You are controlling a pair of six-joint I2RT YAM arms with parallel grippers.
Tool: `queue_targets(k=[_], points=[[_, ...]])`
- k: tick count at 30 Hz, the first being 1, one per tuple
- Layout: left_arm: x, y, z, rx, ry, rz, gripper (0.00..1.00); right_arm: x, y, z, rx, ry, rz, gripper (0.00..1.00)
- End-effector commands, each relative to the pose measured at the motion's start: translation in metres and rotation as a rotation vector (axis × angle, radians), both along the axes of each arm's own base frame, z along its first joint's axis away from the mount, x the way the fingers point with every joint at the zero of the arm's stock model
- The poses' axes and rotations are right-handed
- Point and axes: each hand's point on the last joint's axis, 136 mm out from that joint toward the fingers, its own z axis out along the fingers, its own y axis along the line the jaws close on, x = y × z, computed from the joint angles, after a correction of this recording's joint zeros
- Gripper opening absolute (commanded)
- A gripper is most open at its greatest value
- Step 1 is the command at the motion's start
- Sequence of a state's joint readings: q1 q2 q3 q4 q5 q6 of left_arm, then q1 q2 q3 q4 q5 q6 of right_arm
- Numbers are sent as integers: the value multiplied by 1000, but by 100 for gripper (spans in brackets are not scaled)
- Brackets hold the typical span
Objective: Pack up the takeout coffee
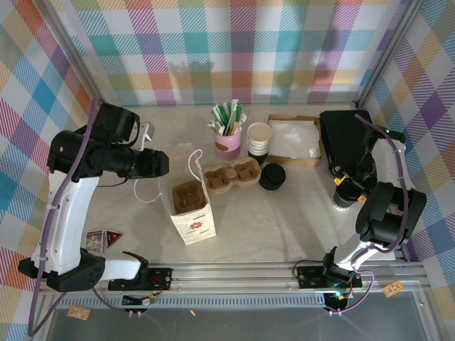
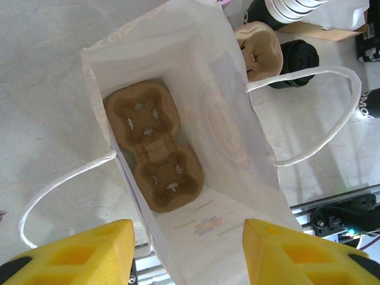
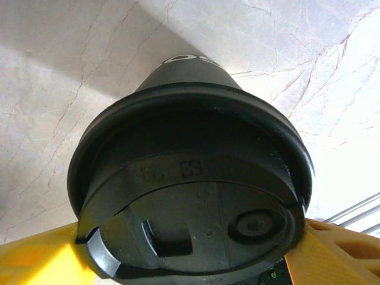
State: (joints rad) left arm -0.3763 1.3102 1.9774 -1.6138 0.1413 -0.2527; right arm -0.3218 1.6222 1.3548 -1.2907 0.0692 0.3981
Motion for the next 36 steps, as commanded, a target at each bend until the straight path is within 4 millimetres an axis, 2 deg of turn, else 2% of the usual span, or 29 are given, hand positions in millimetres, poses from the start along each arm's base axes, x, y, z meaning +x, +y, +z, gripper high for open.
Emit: queue_targets(k=[1, 9, 17, 25, 30, 36], points=[[-16, 6, -4, 27, 54, -27, 51, -4, 5, 0, 28, -11, 24, 77], [-16, 5, -5, 32, 51, -54, 51, -9, 9, 4, 41, -31, 69, 73], [-14, 4, -5, 37, 41, -68, 51, -9, 28, 13, 100, -91, 141, 70], [-13, 3, -5, 33, 36, -74, 51, 3, 71, 18, 93, -97, 392, 70], [-13, 3, -5, 34, 36, -76, 51, 14, 101, 17, 85, -105, 571, 70], [-15, 3, -6, 35, 38, -81, 51, 18, 130, 12, 73, -92, 803, 71]])
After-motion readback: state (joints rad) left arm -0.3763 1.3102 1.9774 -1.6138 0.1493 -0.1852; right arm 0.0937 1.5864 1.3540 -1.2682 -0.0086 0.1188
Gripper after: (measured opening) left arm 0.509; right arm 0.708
